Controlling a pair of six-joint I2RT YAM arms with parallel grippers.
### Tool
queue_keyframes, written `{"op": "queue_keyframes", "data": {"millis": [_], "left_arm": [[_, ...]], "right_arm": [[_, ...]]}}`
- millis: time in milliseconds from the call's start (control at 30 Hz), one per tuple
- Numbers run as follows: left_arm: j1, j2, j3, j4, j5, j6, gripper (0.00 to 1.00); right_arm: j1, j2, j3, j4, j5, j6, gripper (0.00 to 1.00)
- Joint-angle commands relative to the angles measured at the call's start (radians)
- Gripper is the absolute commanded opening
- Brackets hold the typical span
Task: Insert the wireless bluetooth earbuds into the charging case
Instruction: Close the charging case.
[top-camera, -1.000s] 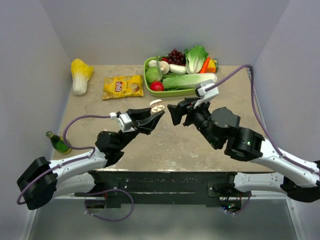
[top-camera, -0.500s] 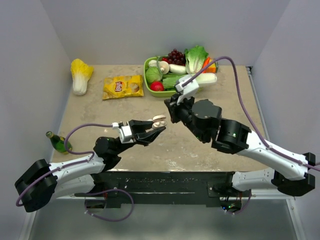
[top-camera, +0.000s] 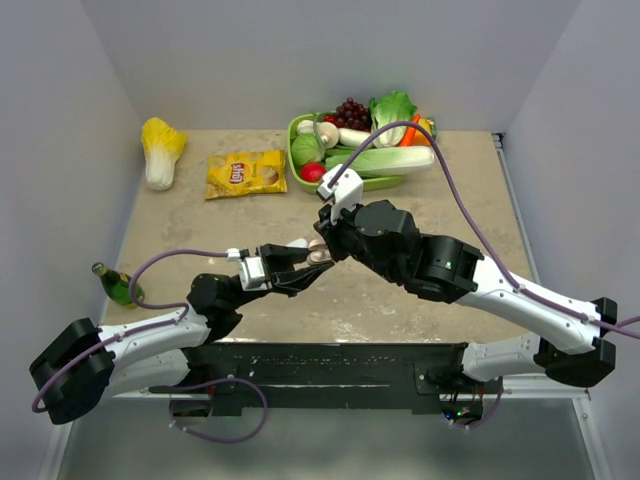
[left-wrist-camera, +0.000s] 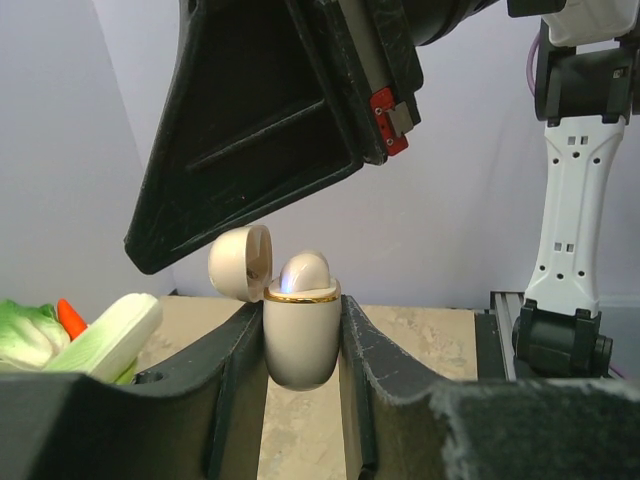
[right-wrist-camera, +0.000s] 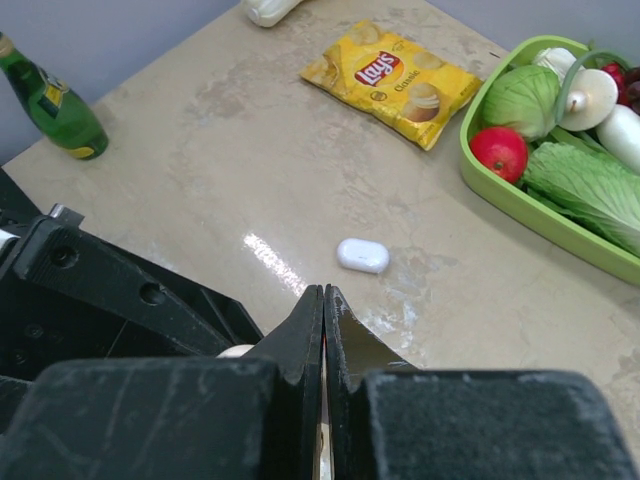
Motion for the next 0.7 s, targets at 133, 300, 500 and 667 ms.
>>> {"op": "queue_keyframes", "data": {"millis": [133, 300, 500, 667], "left_arm": [[-0.002, 0.0, 0.036, 0.157, -0.071, 0.007, 0.0], [-0.002, -0.001, 0.038, 0.168, -0.091, 0.008, 0.0], [-0.002, 0.002, 0.056, 0.114, -0.145, -0.001, 0.0], [-0.002, 0.063, 0.078, -0.082, -0.361, -0.175, 0.0]], "right_arm": [[0.0, -0.059, -0.036, -0.001, -0.068, 0.025, 0.0], [0.0, -0.062, -0.056, -0.004, -0.097, 0.025, 0.0], [0.0, -0.113, -0.082, 0.009, 0.112, 0.09, 0.05], [-0.005, -0.275, -0.282, 0.231, 0.333, 0.121, 0.34]]}}
